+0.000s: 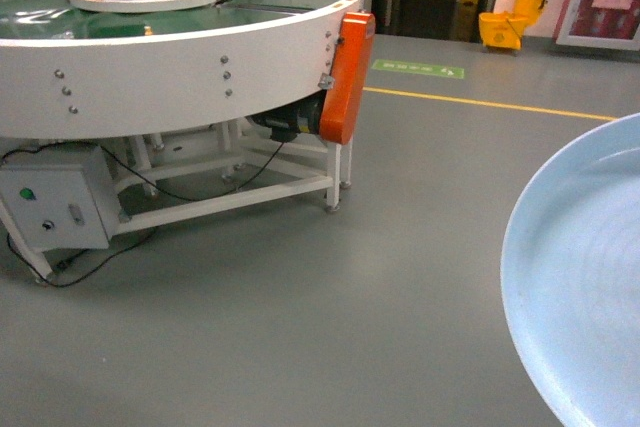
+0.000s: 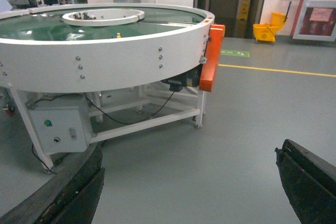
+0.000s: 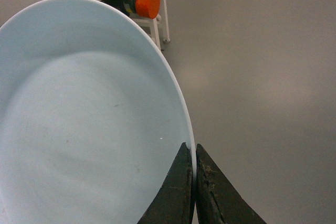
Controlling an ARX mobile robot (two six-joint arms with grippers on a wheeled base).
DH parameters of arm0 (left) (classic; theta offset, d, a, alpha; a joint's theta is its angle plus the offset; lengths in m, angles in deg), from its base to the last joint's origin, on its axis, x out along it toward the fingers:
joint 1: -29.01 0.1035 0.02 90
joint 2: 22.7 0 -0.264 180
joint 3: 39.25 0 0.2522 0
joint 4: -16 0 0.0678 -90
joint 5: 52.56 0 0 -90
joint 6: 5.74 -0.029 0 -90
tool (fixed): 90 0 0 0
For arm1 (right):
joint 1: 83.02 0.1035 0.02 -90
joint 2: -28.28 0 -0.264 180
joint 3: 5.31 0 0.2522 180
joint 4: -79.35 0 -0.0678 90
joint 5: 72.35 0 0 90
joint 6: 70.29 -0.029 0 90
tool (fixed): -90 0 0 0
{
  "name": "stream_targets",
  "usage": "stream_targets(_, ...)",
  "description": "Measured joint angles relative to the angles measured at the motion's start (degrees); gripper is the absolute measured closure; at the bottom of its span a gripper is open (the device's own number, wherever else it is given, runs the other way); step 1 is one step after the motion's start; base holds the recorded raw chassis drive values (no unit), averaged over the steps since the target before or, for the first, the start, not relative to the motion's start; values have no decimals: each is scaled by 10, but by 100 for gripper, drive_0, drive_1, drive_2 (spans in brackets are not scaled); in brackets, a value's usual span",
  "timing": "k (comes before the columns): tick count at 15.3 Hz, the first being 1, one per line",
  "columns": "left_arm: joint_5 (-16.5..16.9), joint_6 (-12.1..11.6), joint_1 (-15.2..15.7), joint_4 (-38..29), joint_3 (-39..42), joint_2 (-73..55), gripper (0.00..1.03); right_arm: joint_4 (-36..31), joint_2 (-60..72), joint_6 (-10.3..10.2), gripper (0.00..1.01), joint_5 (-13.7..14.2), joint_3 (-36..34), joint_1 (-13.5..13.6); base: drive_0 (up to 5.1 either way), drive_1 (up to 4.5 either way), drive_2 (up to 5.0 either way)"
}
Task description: Place blue tray on left shelf second layer neatly
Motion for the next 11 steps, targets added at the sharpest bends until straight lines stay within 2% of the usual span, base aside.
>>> stream_targets(3, -2, 0, 0, -1, 0, 0, 5, -1, 0, 0, 99, -1, -1, 0, 85, 58, -679)
stream_targets(6, -1, 0, 0, -2, 0, 0, 5, 1, 0, 0, 99, -2, -1, 0, -190, 152, -532)
stream_targets(11, 0, 0, 0, 0, 0, 0, 5, 1, 0, 0, 99, 0, -1, 0, -154, -154, -154)
